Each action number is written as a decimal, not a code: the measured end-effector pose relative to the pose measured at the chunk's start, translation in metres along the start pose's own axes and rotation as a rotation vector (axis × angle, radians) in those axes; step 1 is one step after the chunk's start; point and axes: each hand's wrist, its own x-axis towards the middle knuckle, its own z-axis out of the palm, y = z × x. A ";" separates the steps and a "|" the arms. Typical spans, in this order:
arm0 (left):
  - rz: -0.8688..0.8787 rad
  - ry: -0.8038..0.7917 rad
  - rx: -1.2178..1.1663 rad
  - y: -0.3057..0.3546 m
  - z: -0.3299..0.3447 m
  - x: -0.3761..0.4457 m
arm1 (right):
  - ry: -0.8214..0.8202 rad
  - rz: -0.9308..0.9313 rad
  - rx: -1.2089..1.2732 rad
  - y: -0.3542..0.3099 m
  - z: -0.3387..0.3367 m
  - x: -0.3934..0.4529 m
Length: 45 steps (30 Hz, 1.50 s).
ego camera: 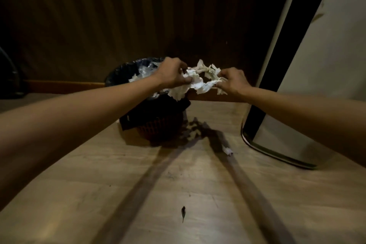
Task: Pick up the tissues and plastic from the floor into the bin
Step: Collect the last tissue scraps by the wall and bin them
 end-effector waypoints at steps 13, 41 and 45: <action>-0.382 0.298 -0.107 -0.117 -0.068 -0.047 | -0.049 -0.099 0.154 -0.115 0.052 0.042; -0.245 0.195 0.098 -0.116 -0.034 -0.034 | -0.182 0.019 -0.235 0.041 0.063 0.000; -0.026 0.135 0.181 -0.087 -0.014 -0.059 | -0.389 0.059 -0.276 0.083 0.078 -0.018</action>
